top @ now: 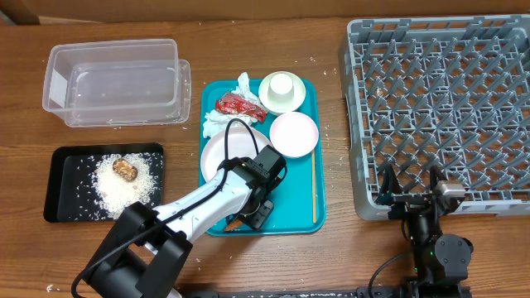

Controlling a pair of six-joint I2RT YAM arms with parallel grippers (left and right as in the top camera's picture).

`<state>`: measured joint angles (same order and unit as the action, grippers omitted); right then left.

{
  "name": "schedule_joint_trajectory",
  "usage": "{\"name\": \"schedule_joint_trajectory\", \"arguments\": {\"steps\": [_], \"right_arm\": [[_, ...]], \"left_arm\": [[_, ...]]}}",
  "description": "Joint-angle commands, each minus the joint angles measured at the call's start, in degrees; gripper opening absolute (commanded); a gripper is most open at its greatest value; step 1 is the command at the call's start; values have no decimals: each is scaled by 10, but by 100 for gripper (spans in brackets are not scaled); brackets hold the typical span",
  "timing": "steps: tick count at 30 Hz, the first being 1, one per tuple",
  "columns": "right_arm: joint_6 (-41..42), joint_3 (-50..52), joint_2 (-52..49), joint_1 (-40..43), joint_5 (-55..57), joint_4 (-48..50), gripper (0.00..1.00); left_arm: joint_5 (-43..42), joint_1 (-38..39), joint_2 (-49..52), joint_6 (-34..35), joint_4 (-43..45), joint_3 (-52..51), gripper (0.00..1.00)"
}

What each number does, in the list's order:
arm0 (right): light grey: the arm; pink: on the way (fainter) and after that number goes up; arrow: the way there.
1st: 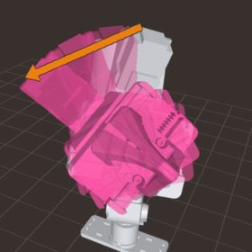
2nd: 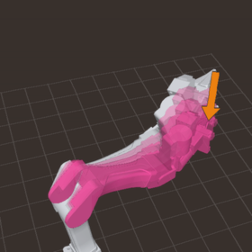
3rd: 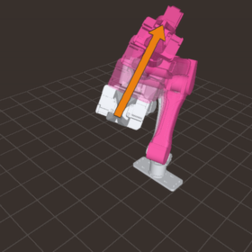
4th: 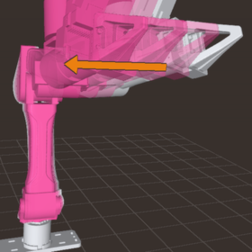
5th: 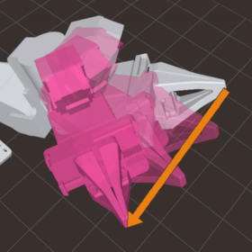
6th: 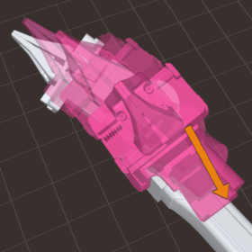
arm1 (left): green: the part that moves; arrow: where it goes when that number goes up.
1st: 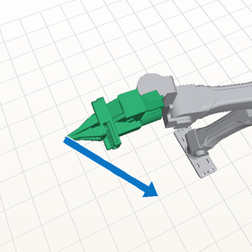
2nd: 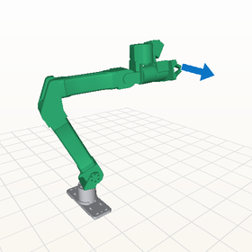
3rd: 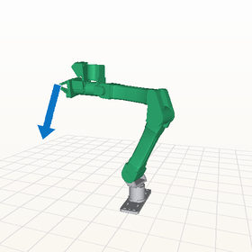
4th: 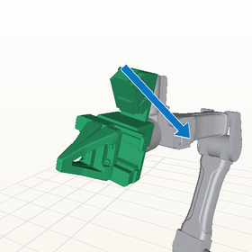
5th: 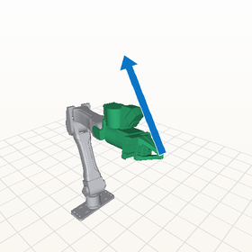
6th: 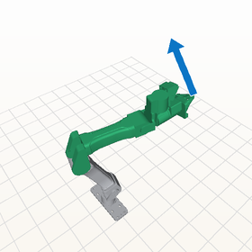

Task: Sort waste into correct bins and load items into the dishwasher
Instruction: 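Carry the brown sausage to the black tray and release it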

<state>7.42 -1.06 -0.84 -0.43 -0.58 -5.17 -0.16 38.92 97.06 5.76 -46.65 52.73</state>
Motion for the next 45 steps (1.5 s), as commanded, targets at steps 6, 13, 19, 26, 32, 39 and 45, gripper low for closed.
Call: {"name": "schedule_joint_trajectory", "arguments": {"steps": [6, 13, 19, 26, 32, 39, 45], "right_arm": [[-4, 6, 7, -3, 5, 4, 100], [-4, 6, 7, -3, 5, 4, 100], [-4, 6, 7, -3, 5, 4, 100], [-4, 6, 7, -3, 5, 4, 100], [-4, 6, 7, -3, 5, 4, 100], [-4, 6, 7, -3, 5, 4, 100], [-4, 6, 7, -3, 5, 4, 100]], "left_arm": [[-3, 0, 10, 2, 0, 8, 42], [-3, 0, 10, 9, -9, 16, 14], [-6, 0, 7, 9, -55, 66, 10], [4, 0, 2, 12, -132, 185, 12], [47, -24, 2, 23, -171, 276, 18], [121, -131, 2, 124, -196, 305, 17], [117, -280, 2, 189, -208, 304, 13]]}}
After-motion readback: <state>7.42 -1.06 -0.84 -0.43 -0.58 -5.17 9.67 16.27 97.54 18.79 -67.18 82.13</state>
